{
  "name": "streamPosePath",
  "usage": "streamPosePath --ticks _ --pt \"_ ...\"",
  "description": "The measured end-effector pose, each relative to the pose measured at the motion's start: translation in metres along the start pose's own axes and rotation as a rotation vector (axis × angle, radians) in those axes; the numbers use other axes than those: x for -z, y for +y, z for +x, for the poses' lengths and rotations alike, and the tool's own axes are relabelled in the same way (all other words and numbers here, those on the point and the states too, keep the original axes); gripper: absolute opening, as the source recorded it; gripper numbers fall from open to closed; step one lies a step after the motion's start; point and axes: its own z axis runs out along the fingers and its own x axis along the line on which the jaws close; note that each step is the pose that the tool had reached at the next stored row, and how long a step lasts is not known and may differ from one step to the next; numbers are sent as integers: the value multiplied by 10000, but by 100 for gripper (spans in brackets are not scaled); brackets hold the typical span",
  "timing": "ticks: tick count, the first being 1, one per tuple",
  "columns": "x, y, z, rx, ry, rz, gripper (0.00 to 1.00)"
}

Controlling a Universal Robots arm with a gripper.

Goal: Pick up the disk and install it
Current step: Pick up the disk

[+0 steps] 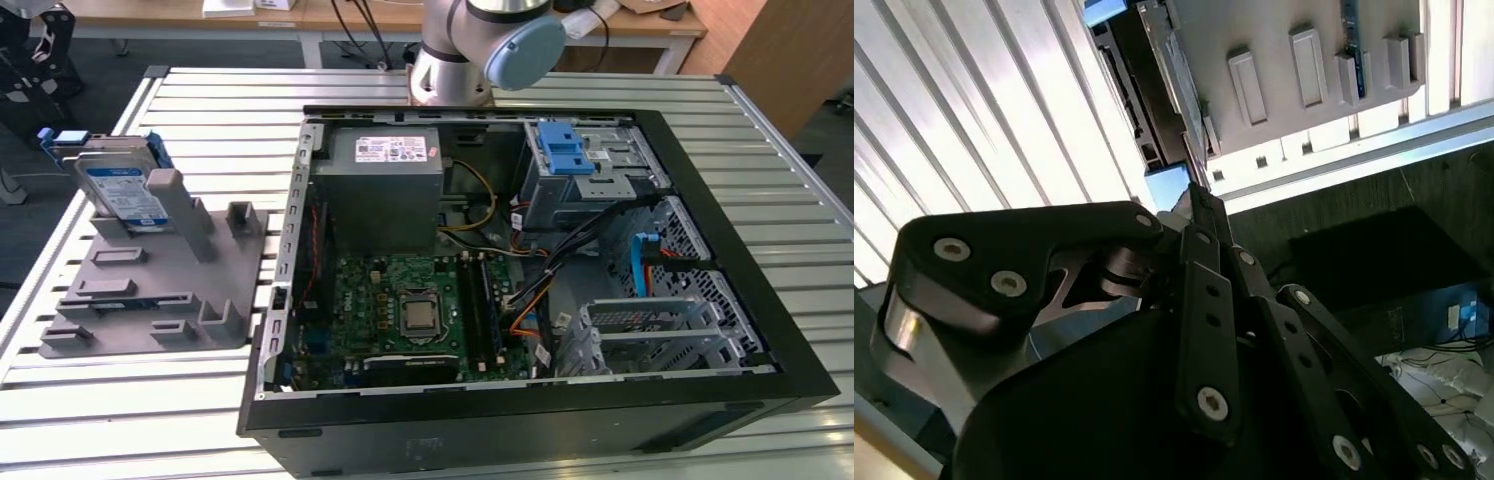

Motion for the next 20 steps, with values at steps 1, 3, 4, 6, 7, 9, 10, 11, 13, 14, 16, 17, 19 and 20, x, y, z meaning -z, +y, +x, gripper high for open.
streamPosePath --ticks 1,3,4,6,7,9,10,11,13,14,16,17,19,20 --pt "0 0 0 57 2 -2 11" --pt "-1 0 0 298 9 -6 11" --pt "-2 1 0 479 16 -10 11" --pt "-1 1 0 844 33 -18 11" --pt "-1 1 0 1018 40 -22 11" --pt "-1 0 0 1377 54 -30 11" --pt "-1 0 0 1574 63 -35 11" --pt "-1 0 0 1753 70 -38 11" --pt "-2 0 0 2113 84 -45 11" --pt "-2 0 0 2290 92 -50 11" --pt "-1 0 0 2382 95 -52 11" --pt "-2 0 0 2385 95 -52 11" --pt "-2 0 0 2431 97 -52 11" --pt "-2 0 0 2552 101 -55 11"
